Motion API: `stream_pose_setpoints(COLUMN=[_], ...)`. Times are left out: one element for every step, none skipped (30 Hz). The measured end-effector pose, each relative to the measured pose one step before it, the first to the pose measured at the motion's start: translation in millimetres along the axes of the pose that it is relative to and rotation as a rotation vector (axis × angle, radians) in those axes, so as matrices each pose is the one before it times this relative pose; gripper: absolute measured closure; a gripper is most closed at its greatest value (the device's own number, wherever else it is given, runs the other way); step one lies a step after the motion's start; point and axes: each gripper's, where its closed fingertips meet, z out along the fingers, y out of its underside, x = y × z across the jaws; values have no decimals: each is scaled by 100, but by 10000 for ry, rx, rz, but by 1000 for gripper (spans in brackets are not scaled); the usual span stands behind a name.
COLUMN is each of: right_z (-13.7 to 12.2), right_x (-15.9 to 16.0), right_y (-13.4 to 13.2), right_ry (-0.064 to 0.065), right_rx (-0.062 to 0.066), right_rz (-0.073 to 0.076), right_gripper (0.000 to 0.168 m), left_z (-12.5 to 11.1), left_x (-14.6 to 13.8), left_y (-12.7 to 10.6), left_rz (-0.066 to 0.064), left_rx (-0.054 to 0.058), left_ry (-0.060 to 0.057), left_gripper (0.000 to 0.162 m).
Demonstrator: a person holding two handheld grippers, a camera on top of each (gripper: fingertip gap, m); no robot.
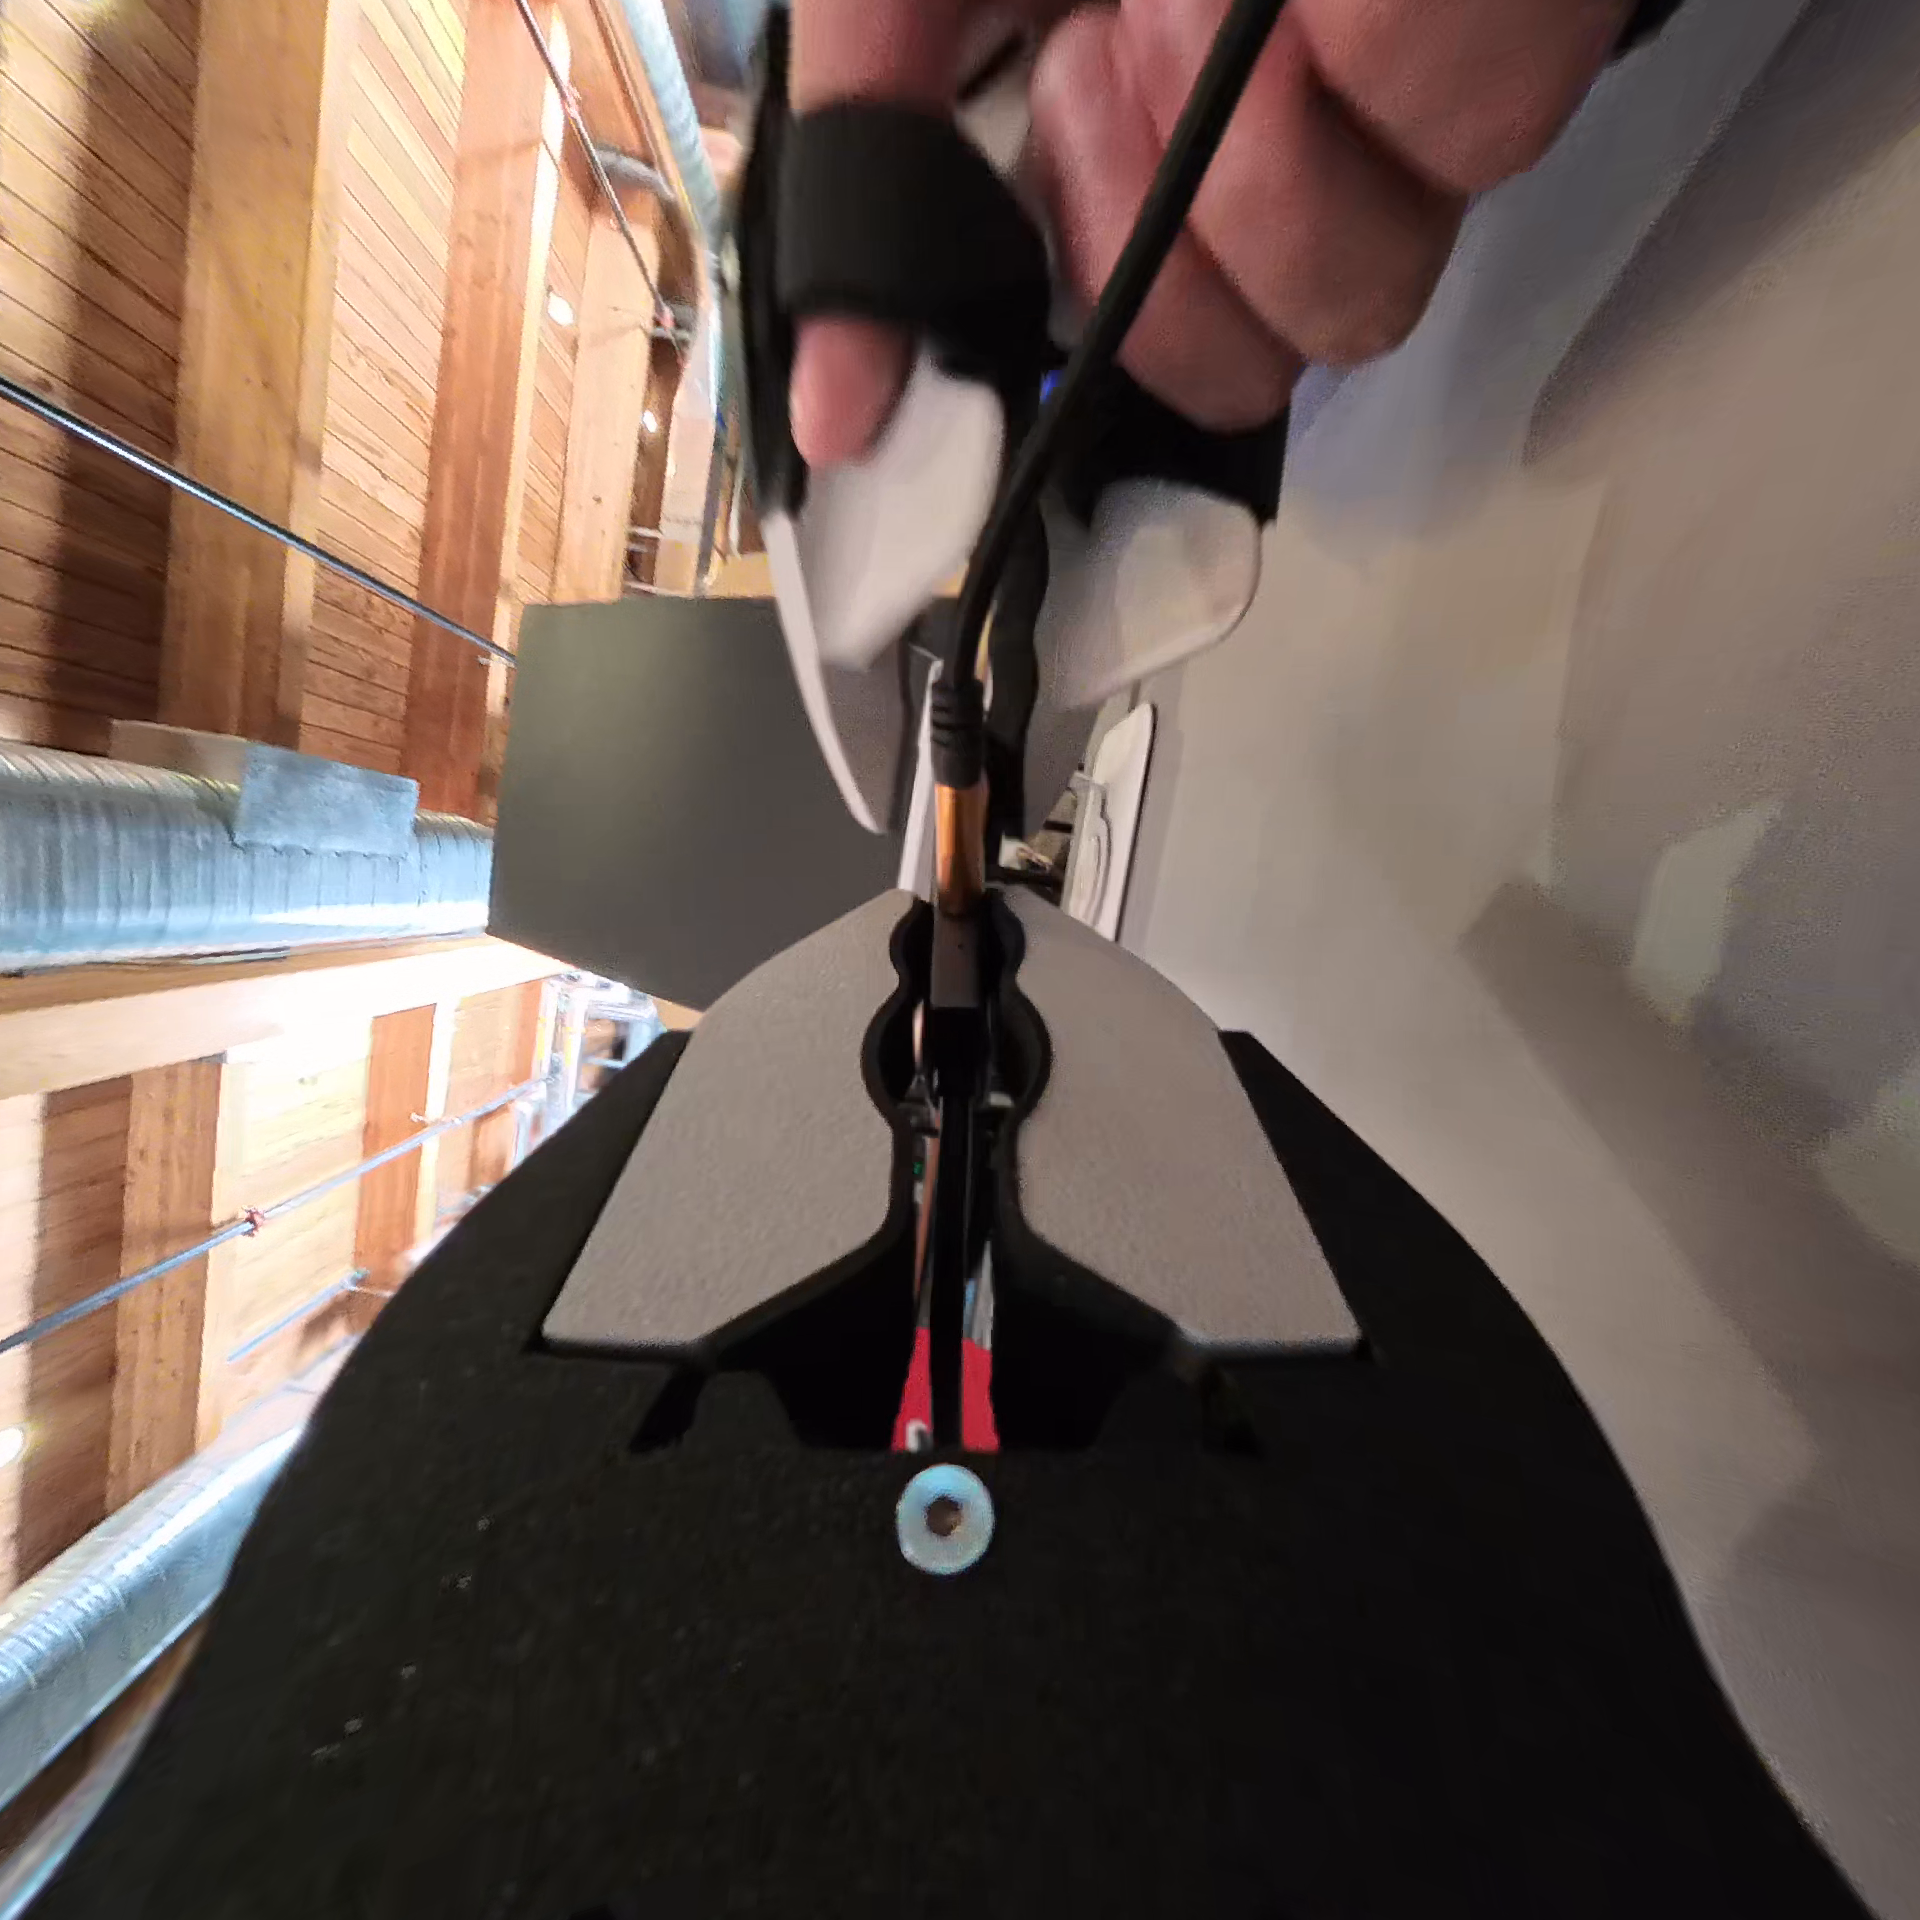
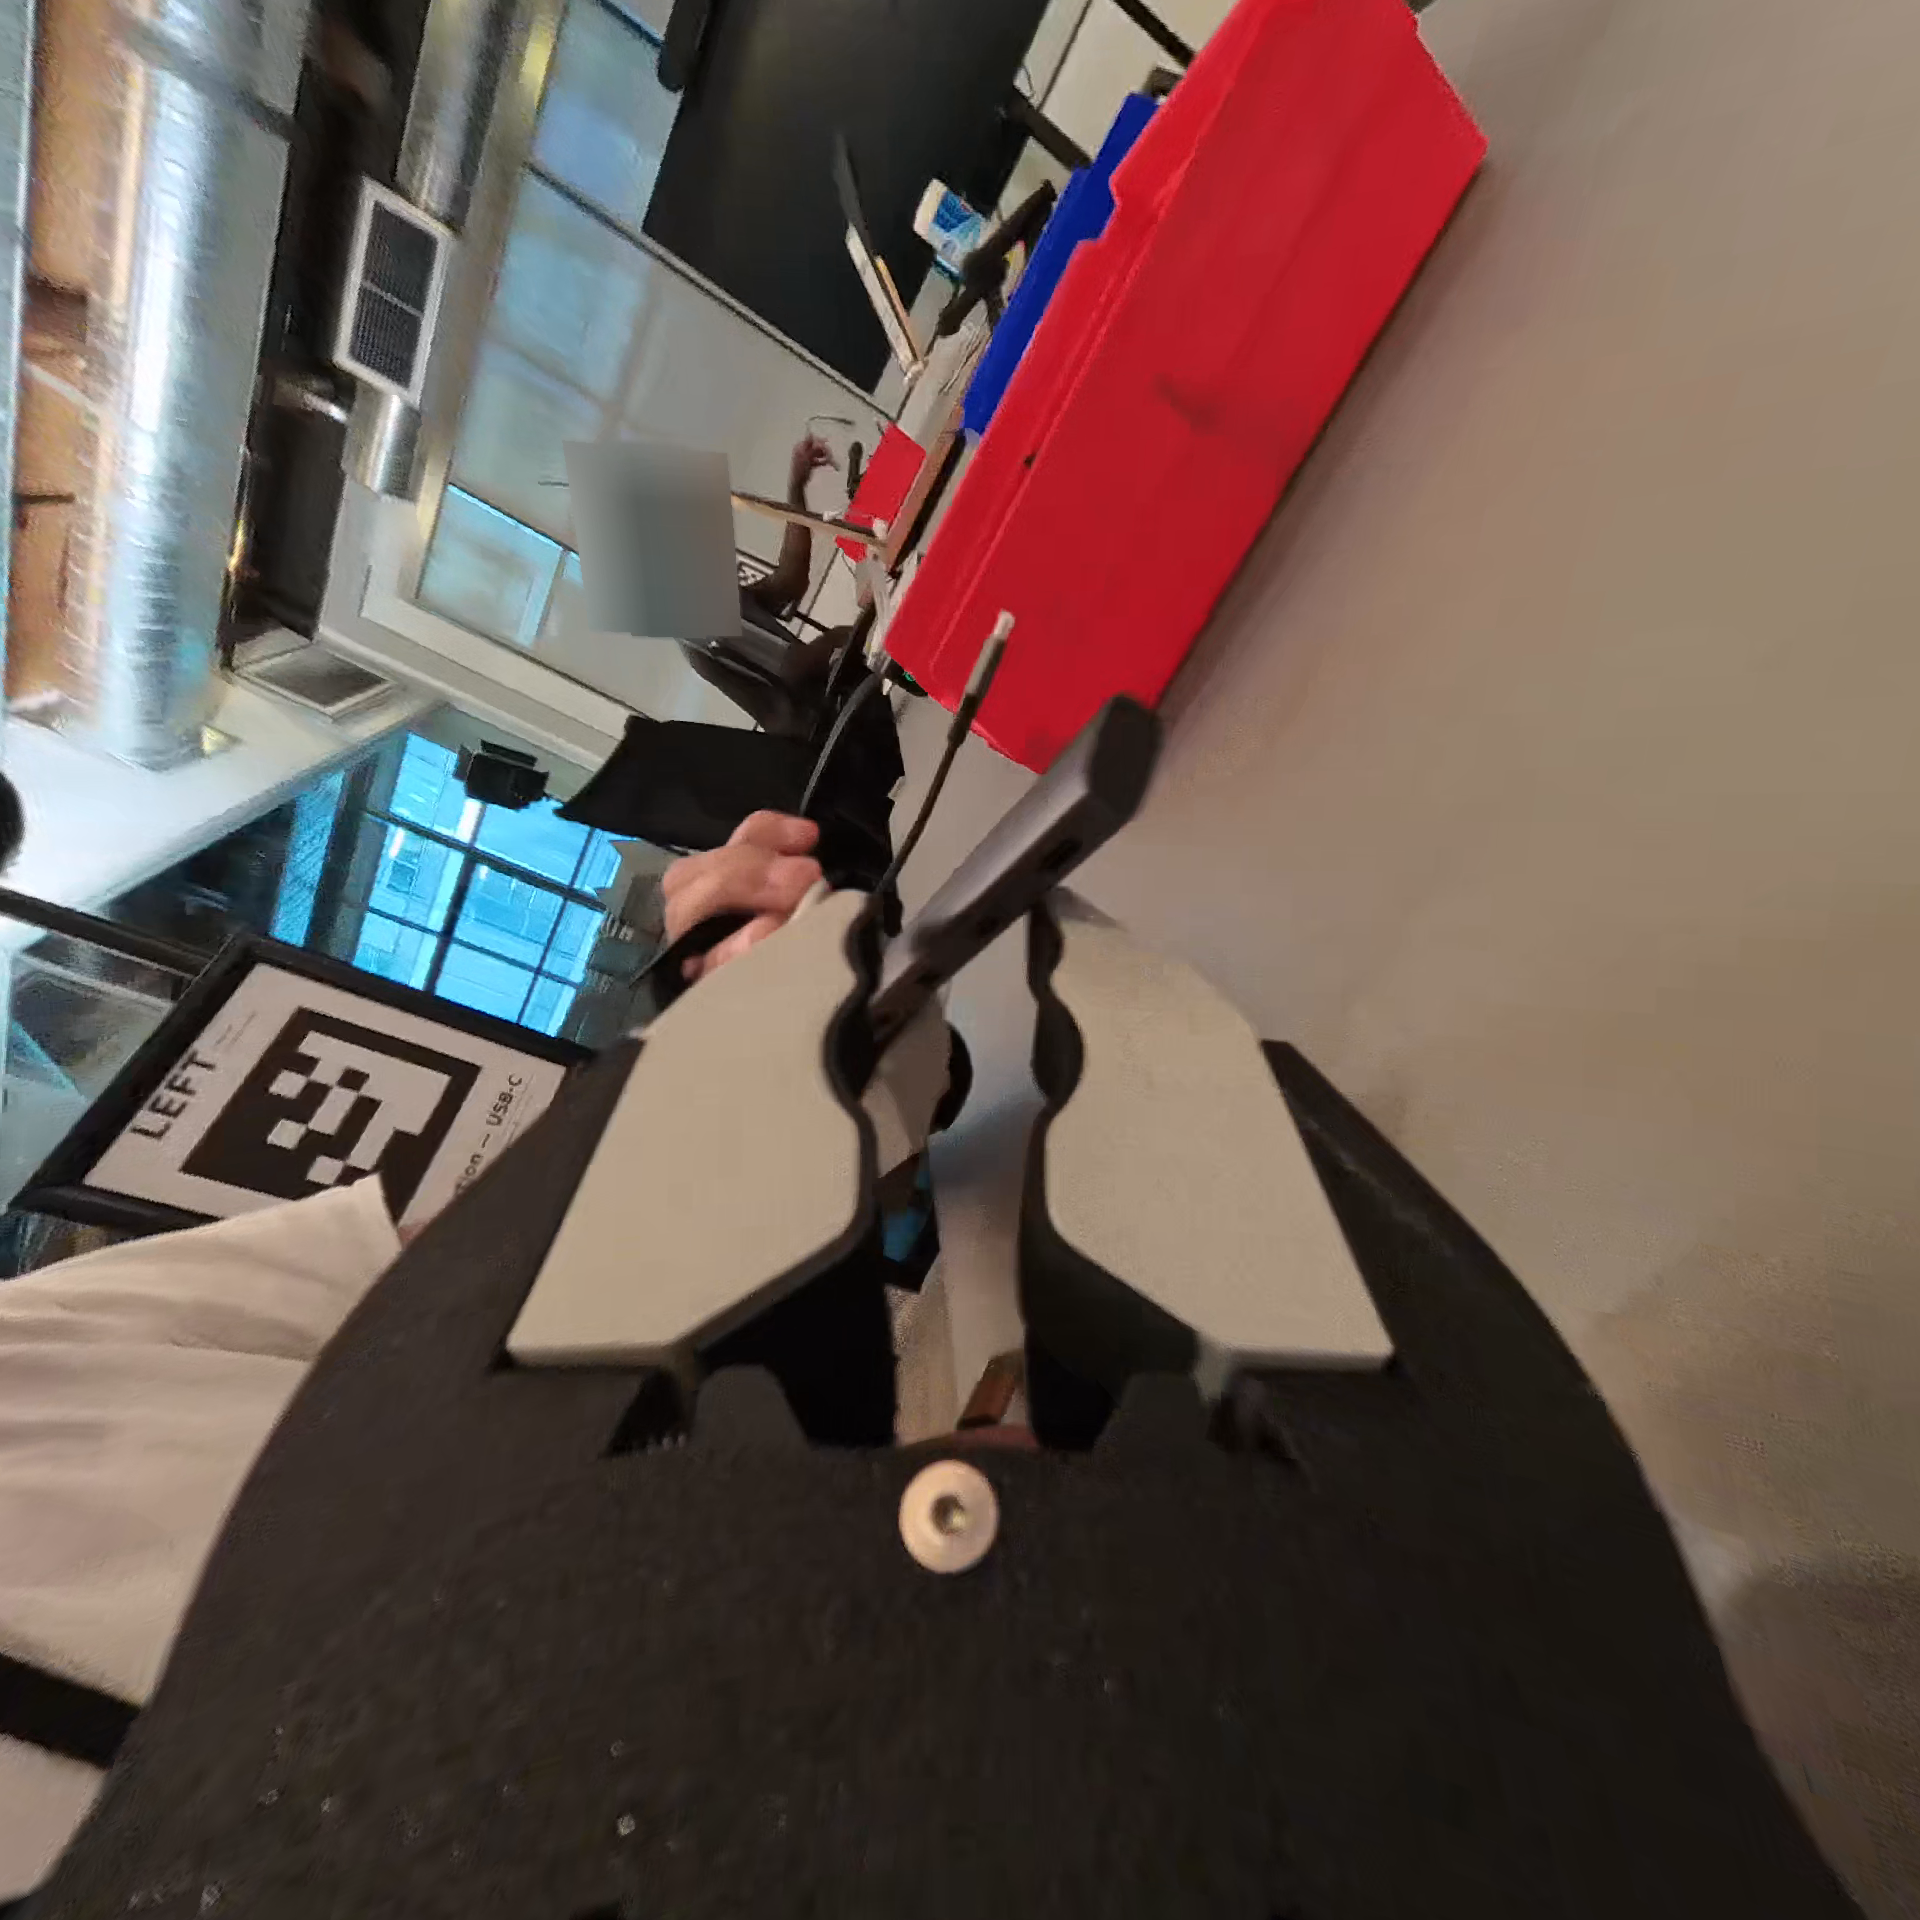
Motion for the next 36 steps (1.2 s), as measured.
stream_pose_setpoints(right_z=[76,-2,-90,-146,-216,-272,-309,-395,-462,-519,-644,-789,-1030,-1280,-1499,-1684,-1759,-1686,-1512,-1328,-1046,-731,-397,-158,-20,124,212,238,263,323,347,359,406,406,382,342], right_x=[254,125,38,-282,-307,-180,-275,-177,-117,-285,-468,-498,-457,-522,-560,-380,-190,-71,57,195,345,484,650,945,1341,1382,1364,1536,1547,1134,1025,964,959,1155,1215,920], right_y=[77,88,-78,-318,-525,-567,-675,-780,-792,-832,-1062,-1285,-1642,-2080,-2427,-2735,-2992,-3131,-3135,-3118,-2753,-2211,-1399,-535,115,567,840,862,677,408,405,564,694,1004,1144,1005], right_ry=[32,4,10,-120,-46,136,143,290,327,184,89,180,309,310,275,352,373,302,259,250,226,196,128,139,264,211,137,249,253,-31,-120,-194,-217,-63,77,4], right_rx=[11,-53,35,158,221,148,156,177,139,131,223,233,286,396,462,537,587,587,537,568,432,297,57,-164,-251,-325,-378,-312,-116,224,356,358,381,209,93,133], right_rz=[76,153,53,-95,-148,-217,-310,-430,-423,-344,-294,-427,-571,-647,-687,-714,-661,-606,-556,-553,-538,-614,-677,-542,-239,-135,-111,-126,-164,-170,-15,247,367,350,171,26], right_gripper=[149,150,152,154,156,157,158,159,158,159,158,158,158,158,158,158,158,158,158,158,158,158,158,158,158,158,158,158,158,158,158,158,158,158,158,158], left_z=[-56,22,78,54,-96,-249,-433,-608,-691,-626,-504,-420,-355,-357,-334,-311,-321,-348,-349,-305,-232,-126,-12,57,80,83,79,111,125,123,123,97,89,77,58,30], left_x=[220,432,309,125,-40,-12,1,-435,-949,-983,-862,-746,-483,-263,-141,-46,-117,-283,-349,-345,-425,-315,-59,227,487,628,631,648,662,587,476,397,350,350,299,207], left_y=[-320,-103,0,84,271,208,42,-93,-159,-58,53,130,234,402,634,832,912,813,669,521,375,240,88,-32,-84,-84,28,195,245,183,56,-20,-27,32,56,79], left_rz=[110,52,-46,-132,-135,-198,-318,-375,-351,-337,-478,-770,-1088,-1290,-1371,-1353,-1213,-954,-601,-240,55,188,141,16,-123,-203,-165,-60,37,152,259,321,337,297,226,171], left_rx=[117,20,-16,-85,-241,-182,-37,85,135,57,-25,-50,-76,-124,-186,-253,-249,-158,-68,-38,-49,-67,-50,-11,12,-2,-74,-175,-211,-159,-60,7,2,-31,-46,-49], left_ry=[29,150,53,-68,-146,-49,76,-112,-351,-244,-82,6,152,257,310,374,342,228,166,85,-71,-89,19,147,277,312,259,236,221,152,66,15,21,49,56,27], left_gripper=[153,152,150,147,145,143,142,143,146,150,152,155,157,157,157,157,157,157,157,156,156,156,156,156,156,156,156,156,156,156,156,156,156,156,156,156])
